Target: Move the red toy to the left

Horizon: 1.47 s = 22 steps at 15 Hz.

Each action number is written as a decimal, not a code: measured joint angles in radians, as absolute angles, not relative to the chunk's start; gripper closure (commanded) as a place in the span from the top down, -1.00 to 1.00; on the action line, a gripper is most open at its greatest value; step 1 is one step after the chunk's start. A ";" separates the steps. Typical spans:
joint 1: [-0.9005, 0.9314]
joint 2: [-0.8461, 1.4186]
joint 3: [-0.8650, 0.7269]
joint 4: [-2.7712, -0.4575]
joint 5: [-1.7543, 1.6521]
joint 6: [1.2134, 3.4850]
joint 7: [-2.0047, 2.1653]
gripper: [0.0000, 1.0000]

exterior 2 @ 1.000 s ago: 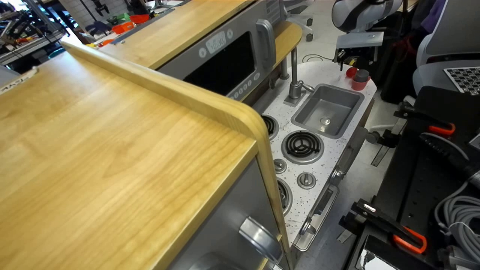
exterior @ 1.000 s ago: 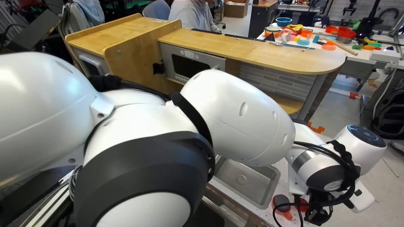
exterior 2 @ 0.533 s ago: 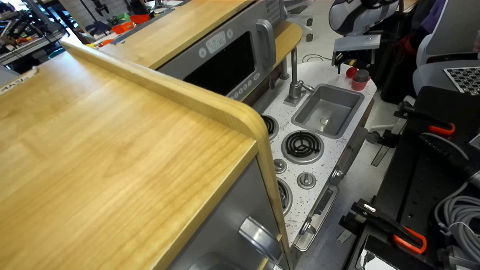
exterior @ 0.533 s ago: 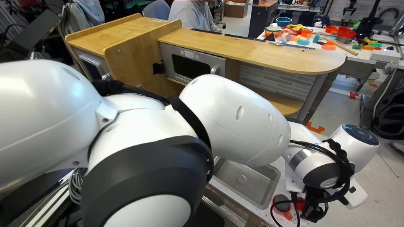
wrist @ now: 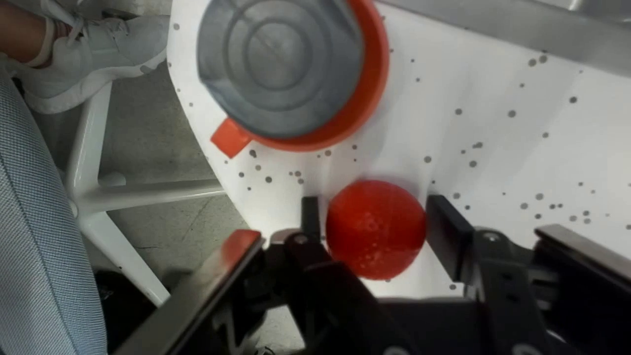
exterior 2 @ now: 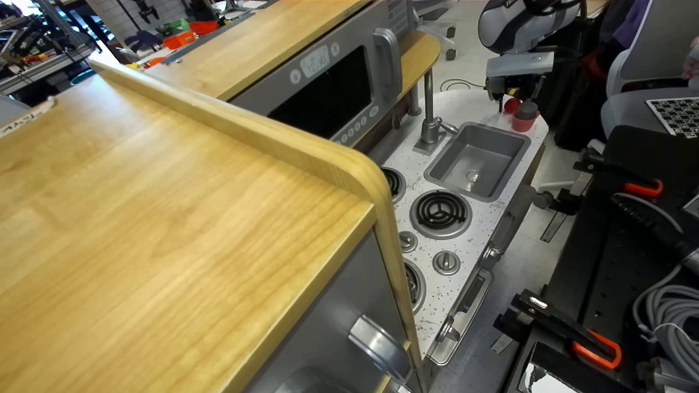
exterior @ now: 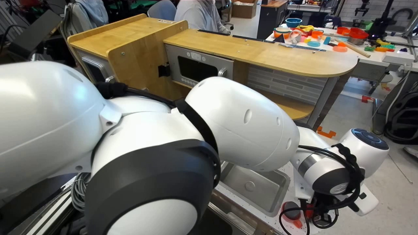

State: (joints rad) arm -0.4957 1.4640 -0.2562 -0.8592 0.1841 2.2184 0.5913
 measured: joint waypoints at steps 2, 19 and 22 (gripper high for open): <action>-0.494 1.464 -0.256 -0.857 0.183 2.219 0.591 -0.57; -0.462 1.464 -0.250 -0.794 0.182 2.217 0.585 -0.57; -0.451 1.464 -0.245 -0.799 0.182 2.217 0.585 -0.57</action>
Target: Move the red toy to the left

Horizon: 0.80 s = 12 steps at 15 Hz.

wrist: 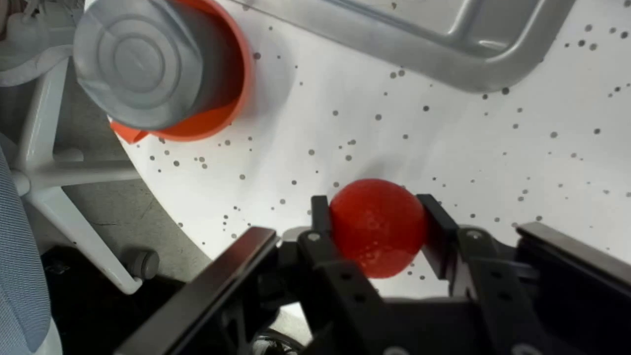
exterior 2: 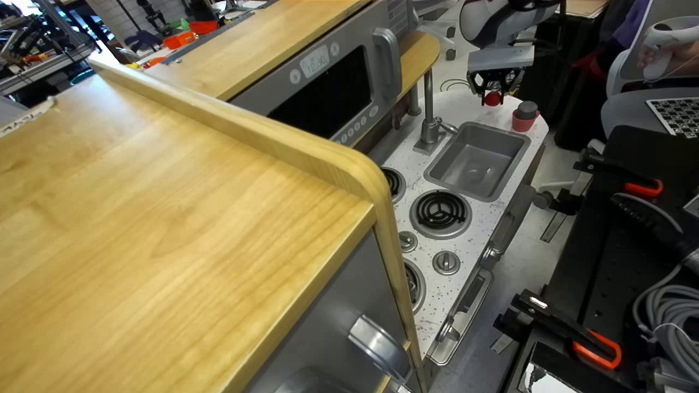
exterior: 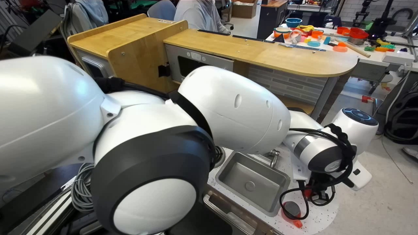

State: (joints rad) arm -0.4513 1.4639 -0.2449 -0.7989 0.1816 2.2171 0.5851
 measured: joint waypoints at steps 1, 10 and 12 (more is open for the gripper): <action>-0.448 1.464 -0.244 -0.802 0.182 2.217 0.585 -0.57; -0.435 1.464 -0.244 -0.831 0.178 2.217 0.585 -0.57; -0.435 1.464 -0.244 -0.837 0.173 2.217 0.585 0.43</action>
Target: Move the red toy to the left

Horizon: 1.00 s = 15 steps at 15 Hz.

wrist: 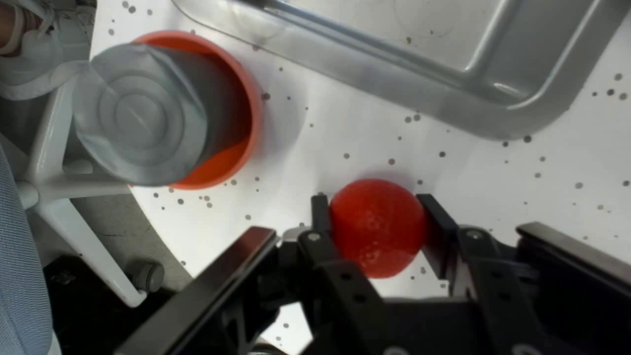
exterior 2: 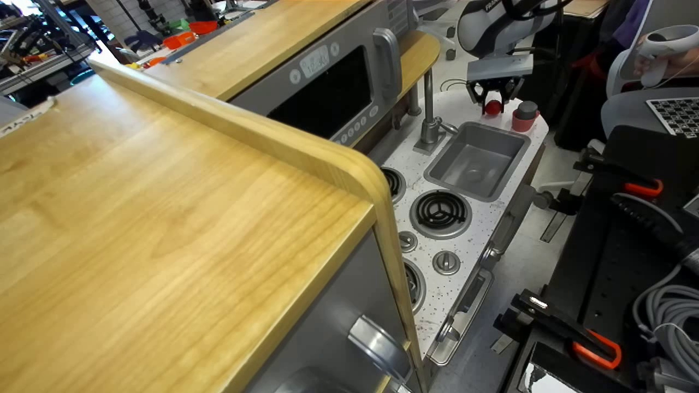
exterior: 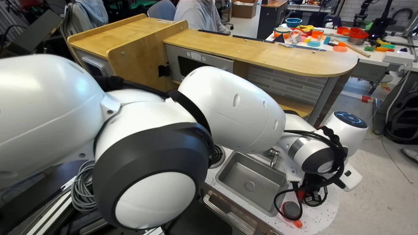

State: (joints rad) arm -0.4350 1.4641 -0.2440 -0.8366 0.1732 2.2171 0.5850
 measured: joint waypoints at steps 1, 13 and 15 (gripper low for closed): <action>-0.435 1.464 -0.244 -0.838 0.169 2.216 0.585 0.46; -0.493 1.404 -0.240 -0.754 0.161 2.055 0.365 1.00; -0.516 1.350 -0.239 -0.763 0.161 1.985 0.257 1.00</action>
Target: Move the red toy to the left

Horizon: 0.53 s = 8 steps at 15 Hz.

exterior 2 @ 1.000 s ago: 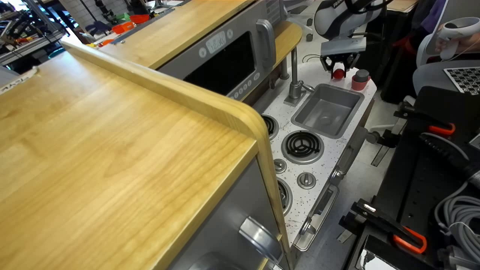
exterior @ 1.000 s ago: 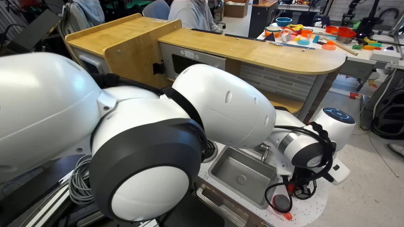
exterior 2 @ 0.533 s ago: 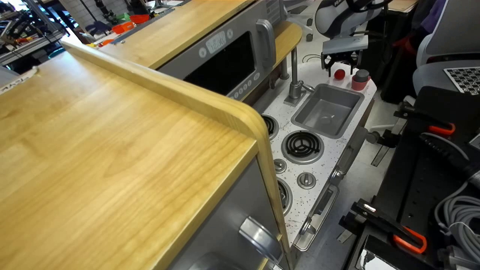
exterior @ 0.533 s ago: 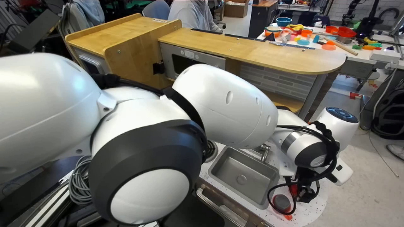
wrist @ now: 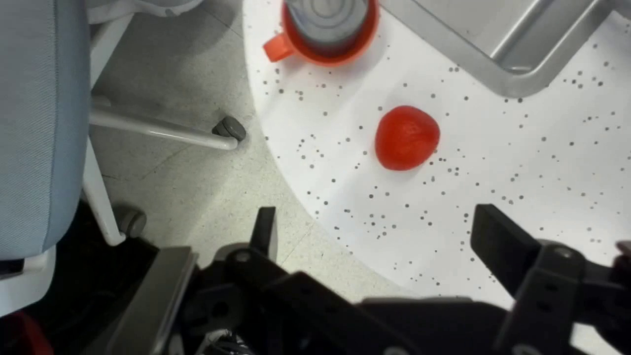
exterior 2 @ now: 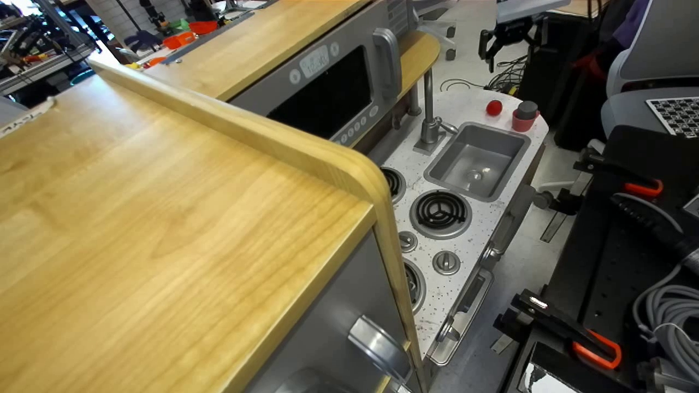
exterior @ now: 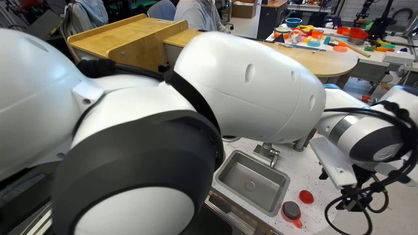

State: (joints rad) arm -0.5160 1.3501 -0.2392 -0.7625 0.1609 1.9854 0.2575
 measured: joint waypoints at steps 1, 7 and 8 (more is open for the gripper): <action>-0.528 1.318 -0.239 -0.774 0.161 1.937 0.201 1.00; -0.559 1.093 -0.257 -0.956 0.120 1.789 -0.126 1.00; -0.555 1.054 -0.258 -0.998 0.102 1.789 -0.173 1.00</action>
State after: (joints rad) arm -0.5552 1.0542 -0.2579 -0.9978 0.1016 1.7892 -0.1731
